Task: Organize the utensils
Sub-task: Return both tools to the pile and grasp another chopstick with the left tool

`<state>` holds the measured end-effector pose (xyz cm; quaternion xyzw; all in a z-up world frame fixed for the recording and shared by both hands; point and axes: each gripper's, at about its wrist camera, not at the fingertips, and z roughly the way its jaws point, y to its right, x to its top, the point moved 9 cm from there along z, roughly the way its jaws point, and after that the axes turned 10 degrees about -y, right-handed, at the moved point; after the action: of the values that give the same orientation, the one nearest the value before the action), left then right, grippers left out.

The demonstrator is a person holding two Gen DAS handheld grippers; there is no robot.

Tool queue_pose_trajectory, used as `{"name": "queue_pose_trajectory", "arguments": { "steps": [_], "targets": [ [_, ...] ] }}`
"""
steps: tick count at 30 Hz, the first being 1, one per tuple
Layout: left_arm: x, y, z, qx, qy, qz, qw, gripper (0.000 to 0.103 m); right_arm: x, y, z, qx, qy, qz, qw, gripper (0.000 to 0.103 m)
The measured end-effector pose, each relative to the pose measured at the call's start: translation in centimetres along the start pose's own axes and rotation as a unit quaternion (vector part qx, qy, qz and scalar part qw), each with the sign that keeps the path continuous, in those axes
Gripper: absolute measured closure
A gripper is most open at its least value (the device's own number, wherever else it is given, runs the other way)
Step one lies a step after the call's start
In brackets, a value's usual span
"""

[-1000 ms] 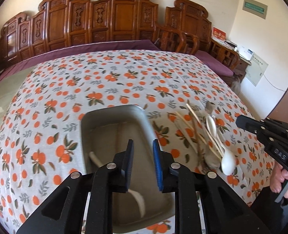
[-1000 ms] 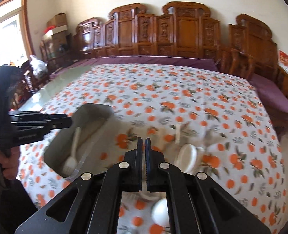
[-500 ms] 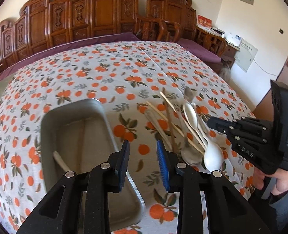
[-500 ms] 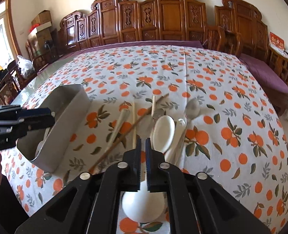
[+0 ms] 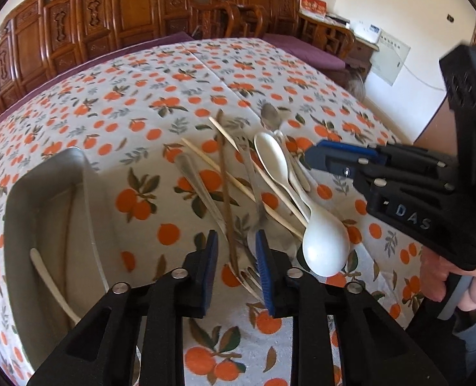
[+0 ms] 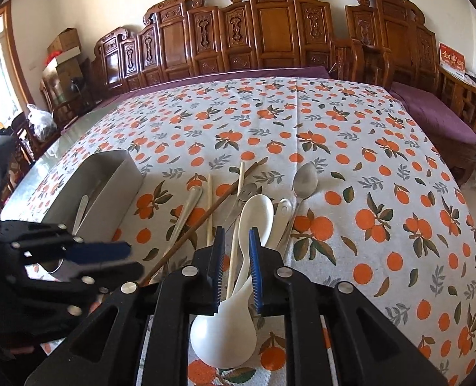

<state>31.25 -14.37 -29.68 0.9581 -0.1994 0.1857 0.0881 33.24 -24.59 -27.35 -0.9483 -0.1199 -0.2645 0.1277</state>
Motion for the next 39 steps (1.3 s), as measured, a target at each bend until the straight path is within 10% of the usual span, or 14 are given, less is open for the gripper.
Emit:
{"name": "queue_pose_trajectory", "arguments": {
  "steps": [20, 39],
  "targets": [
    [-0.4, -0.4, 2.9, 0.013, -0.037, -0.014, 0.9991, 0.099, 0.0, -1.0, 0.2, 0.015, -0.003, -0.002, 1.000, 0.086],
    [0.3, -2.3, -3.5, -0.023, 0.033, -0.031, 0.9987, 0.100, -0.9, -2.2, 4.6, 0.029, -0.060, 0.010, 0.998, 0.086]
  ]
}}
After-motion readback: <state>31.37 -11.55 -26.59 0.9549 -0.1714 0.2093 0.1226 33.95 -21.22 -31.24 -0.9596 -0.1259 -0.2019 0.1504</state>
